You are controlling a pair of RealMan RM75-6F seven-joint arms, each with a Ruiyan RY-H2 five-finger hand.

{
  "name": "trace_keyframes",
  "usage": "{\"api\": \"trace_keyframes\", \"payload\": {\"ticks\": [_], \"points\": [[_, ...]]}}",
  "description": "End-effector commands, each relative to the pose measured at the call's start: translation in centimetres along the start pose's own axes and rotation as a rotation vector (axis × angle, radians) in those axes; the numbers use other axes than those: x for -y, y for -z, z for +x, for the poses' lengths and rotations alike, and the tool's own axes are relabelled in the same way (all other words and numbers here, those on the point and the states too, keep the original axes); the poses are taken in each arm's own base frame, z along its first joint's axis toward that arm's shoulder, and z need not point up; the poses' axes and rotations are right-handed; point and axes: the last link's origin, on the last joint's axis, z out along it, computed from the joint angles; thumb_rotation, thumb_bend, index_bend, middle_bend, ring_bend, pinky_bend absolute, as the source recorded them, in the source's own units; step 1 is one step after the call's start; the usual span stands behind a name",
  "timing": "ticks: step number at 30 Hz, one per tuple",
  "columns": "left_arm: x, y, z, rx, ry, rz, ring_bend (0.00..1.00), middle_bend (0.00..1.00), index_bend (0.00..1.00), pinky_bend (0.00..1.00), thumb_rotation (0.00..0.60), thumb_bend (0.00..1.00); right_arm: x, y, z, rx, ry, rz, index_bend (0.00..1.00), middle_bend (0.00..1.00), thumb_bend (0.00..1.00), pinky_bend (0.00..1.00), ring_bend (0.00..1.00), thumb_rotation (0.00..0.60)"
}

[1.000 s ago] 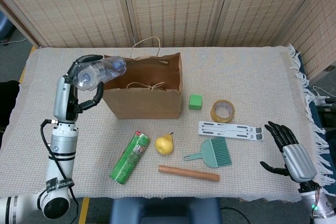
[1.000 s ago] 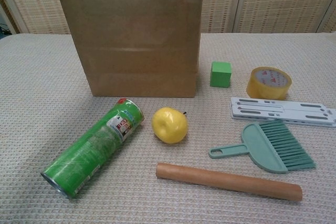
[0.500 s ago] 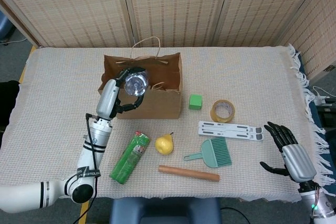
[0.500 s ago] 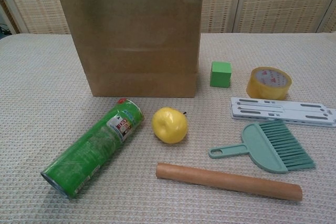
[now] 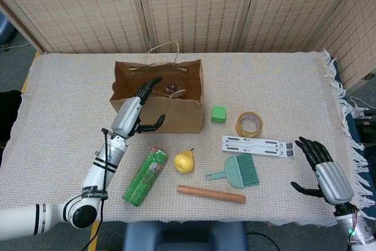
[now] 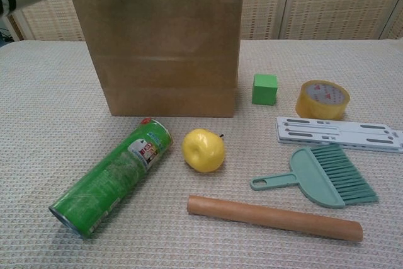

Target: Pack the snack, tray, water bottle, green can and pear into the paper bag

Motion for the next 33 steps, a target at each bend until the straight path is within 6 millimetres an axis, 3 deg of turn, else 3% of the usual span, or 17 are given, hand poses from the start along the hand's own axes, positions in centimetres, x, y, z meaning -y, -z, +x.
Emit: {"api": "trace_keyframes", "payload": {"ticks": [1,6,9,13,16,19,25,28,33], "points": [[0.0,0.4,0.6,-0.009,0.017,0.003,0.00,0.00,0.00,0.14,0.600,0.39,0.0,0.0,0.0,-0.001,0.001,-0.001,0.00,0.00,0.06,0.00,0.00,0.600],[0.7,2.2,3.2,-0.069,0.007,-0.001,0.02,0.05,0.07,0.19,0.600,0.46,-0.1,0.0,0.1,-0.006,0.001,-0.002,0.00,0.00,0.06,0.00,0.00,0.600],[1.5,4.0,5.6,-0.146,-0.020,-0.008,0.11,0.16,0.20,0.27,0.600,0.53,-0.1,0.1,0.1,-0.005,0.001,-0.002,0.00,0.00,0.06,0.00,0.00,0.600],[3.1,6.9,8.9,-0.240,-0.066,0.001,0.31,0.38,0.43,0.44,0.600,0.56,0.0,0.1,0.0,0.000,0.000,0.003,0.00,0.00,0.06,0.00,0.00,0.600],[4.8,9.2,11.0,-0.265,-0.138,0.015,0.37,0.48,0.47,0.50,0.600,0.57,0.1,0.1,-0.1,0.002,-0.002,0.004,0.00,0.00,0.06,0.00,0.00,0.600],[7.0,11.8,12.3,-0.218,-0.283,0.013,0.37,0.48,0.47,0.49,0.600,0.57,0.1,0.1,0.0,-0.001,-0.002,0.006,0.00,0.00,0.06,0.00,0.00,0.600],[11.6,16.1,12.9,0.122,-0.927,-0.268,0.33,0.40,0.37,0.45,0.600,0.53,0.1,0.1,-0.1,-0.001,0.002,0.007,0.00,0.00,0.06,0.00,0.00,0.600],[13.4,17.5,11.8,0.331,-1.168,-0.484,0.26,0.28,0.26,0.37,0.600,0.46,0.2,0.0,-0.2,-0.001,0.004,0.008,0.00,0.00,0.06,0.00,0.00,0.600],[14.7,18.5,9.0,0.551,-1.303,-0.706,0.06,0.07,0.05,0.16,0.600,0.39,0.3,-0.1,-0.4,0.001,0.005,0.009,0.00,0.00,0.06,0.00,0.00,0.600]]}}
